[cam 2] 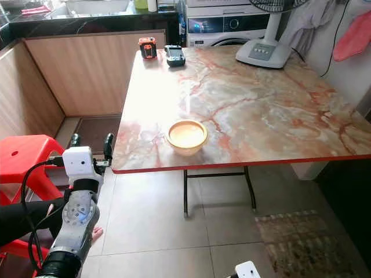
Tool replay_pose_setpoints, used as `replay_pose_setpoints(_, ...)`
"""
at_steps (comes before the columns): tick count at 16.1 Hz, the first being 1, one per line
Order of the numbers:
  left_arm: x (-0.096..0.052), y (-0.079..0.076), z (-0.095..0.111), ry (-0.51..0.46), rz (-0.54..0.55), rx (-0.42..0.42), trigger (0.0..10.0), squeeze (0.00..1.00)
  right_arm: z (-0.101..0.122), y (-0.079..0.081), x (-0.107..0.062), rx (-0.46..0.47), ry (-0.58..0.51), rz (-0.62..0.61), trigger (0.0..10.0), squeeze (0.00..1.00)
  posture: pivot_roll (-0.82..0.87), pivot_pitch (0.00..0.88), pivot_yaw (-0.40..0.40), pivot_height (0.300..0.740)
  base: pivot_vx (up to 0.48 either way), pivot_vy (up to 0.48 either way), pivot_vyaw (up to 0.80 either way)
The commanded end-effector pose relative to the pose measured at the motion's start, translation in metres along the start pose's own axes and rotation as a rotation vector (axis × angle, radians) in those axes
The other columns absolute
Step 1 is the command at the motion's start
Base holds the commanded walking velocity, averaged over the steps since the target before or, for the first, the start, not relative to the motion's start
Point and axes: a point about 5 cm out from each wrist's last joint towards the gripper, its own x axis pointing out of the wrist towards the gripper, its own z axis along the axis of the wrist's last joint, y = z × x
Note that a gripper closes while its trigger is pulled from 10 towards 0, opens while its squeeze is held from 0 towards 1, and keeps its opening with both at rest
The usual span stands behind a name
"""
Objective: Restocking fridge
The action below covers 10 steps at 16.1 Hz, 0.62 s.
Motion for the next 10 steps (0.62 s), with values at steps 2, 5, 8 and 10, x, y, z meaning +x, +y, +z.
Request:
replay_pose_setpoints(2, 0.0001, 0.0008, 0.0028, -0.005, 0.001, -0.007, 10.0, 0.0, 0.0001, 0.0006, 0.0001, -0.002, 0.003, 0.007, 10.0, 0.0, -0.07, 0.0, 0.039, 0.74, 0.0, -0.394, 0.0)
replay_pose_setpoints(5, 0.0013, -0.0021, 0.003, 0.002, -0.008, -0.012, 10.0, 0.0, -0.0006, 0.0002, -0.0001, 0.003, 0.002, 0.004, 10.0, 0.0, -0.07, 0.0, 0.039, 0.74, 0.0, -0.398, 0.0)
replay_pose_setpoints(8, 0.0006, -0.0015, 0.0036, 0.006, -0.006, -0.01, 10.0, 0.0, -0.001, 0.0003, -0.0001, 0.002, 0.004, 0.007, 10.0, 0.0, -0.07, 0.0, 0.038, 0.74, 0.0, -0.399, 0.0)
replay_pose_setpoints(10, 0.0008, 0.0, 0.0055, 0.002, 0.005, -0.017, 10.0, 0.0, -0.0014, 0.0005, -0.0002, 0.001, 0.004, 0.011, 10.0, 0.0, -0.07, 0.0, 0.038, 0.74, 0.0, -0.184, 0.0)
